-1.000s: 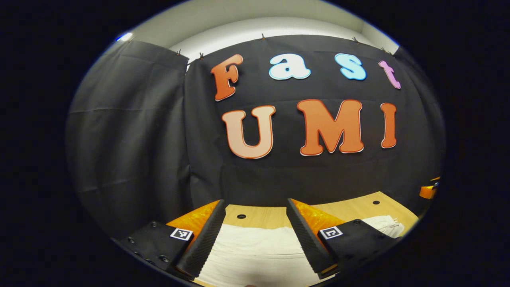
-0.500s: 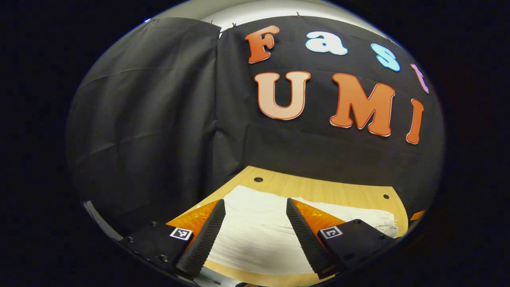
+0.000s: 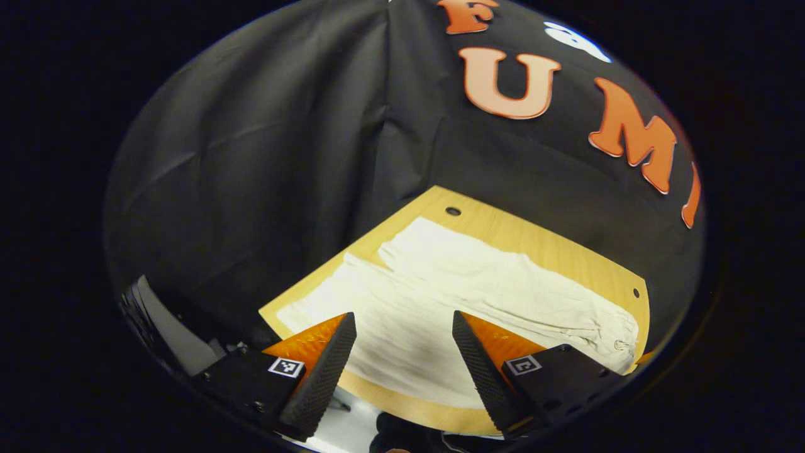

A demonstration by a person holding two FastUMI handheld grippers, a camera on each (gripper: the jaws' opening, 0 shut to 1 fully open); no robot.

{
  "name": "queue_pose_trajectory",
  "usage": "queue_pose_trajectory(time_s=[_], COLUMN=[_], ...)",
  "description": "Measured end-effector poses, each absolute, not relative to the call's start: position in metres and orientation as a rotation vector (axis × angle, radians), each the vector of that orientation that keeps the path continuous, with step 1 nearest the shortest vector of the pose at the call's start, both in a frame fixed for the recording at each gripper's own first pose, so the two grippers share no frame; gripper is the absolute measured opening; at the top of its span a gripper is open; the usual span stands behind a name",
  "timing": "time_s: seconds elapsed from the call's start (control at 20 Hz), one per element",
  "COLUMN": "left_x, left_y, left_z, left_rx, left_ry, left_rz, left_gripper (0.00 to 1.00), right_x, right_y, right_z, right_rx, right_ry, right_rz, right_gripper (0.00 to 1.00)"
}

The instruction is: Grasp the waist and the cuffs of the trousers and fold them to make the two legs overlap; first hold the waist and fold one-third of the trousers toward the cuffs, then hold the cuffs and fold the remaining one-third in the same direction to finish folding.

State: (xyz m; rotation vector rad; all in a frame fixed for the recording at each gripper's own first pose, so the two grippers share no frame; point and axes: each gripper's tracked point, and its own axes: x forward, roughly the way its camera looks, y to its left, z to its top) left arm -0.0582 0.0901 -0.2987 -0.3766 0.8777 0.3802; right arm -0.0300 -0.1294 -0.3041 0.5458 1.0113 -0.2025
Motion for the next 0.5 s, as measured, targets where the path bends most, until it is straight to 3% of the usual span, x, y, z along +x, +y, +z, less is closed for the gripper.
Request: queue_pose_trajectory(time_s=[0.2,0.5], left_x=[-0.070,-0.086], left_y=[0.115,0.112], left_z=[-0.365,-0.373], left_rx=[-0.606,-0.687], left_ry=[1.025,1.103], left_rz=[0.494,0.549], left_gripper=[0.97,0.98], right_x=[-0.025,-0.027], right_y=[-0.129,-0.124], right_z=[-0.325,-0.353], right_rx=[0.602,0.744], right_ry=[1.057,1.112], right_rz=[-0.241,-0.305], right_gripper=[0.90,0.90])
